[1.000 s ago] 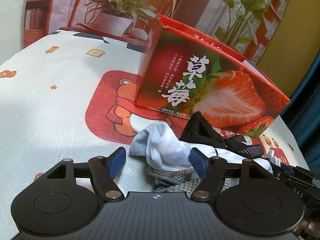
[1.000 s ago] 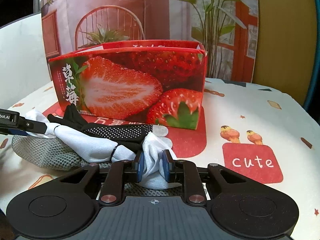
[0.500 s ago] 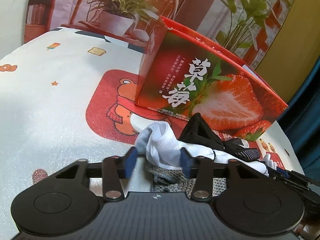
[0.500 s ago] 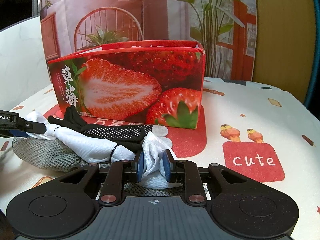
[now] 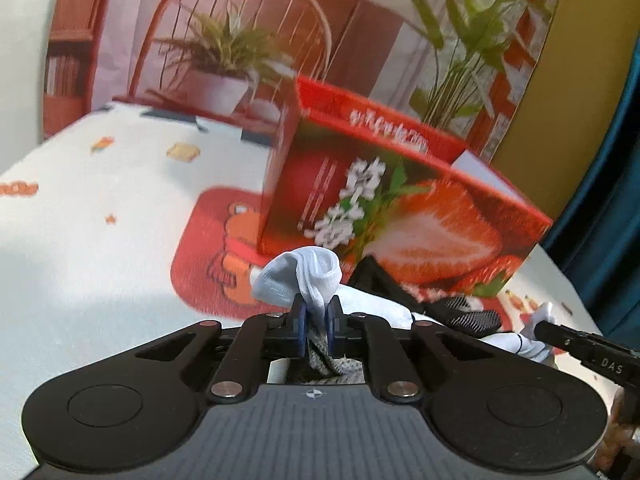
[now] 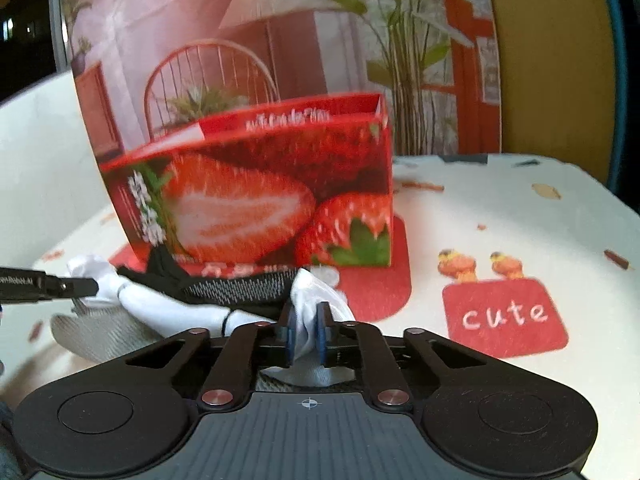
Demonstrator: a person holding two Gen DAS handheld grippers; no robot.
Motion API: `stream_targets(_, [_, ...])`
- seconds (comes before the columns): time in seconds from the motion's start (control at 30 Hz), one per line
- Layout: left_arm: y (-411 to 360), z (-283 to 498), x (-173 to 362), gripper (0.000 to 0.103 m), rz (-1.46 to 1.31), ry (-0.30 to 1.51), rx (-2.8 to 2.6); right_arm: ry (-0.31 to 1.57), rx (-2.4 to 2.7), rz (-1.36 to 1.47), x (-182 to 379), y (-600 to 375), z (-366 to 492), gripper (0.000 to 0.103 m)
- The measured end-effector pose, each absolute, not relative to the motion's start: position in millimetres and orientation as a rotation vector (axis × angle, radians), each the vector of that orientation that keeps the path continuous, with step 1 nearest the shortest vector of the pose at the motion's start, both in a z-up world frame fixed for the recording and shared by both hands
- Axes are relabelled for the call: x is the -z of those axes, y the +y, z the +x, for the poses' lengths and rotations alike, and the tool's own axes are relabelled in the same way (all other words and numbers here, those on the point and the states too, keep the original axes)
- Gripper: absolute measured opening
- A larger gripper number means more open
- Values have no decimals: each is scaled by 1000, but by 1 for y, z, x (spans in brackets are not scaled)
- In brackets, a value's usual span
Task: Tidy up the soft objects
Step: 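Close the left gripper on the white socks and lift them over the box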
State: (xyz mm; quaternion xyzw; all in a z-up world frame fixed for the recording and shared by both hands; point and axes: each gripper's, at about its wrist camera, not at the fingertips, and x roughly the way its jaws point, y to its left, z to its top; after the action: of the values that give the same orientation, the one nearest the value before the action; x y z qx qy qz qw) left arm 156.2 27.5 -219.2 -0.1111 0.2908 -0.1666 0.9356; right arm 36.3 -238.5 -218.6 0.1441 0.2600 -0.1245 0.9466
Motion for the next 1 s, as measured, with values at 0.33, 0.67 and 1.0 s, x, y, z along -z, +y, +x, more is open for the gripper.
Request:
stream_targets(0.33, [31, 149, 174, 9, -241, 462, 314, 364, 202, 265, 166, -241, 33, 6])
stream_targets(0.67, [21, 171, 130, 9, -189, 377, 313, 294, 165, 147, 117, -261, 78, 6])
stream_targets(1.0, [-5, 236, 111, 9, -104, 412, 340, 330, 185, 103, 103, -293, 146, 6])
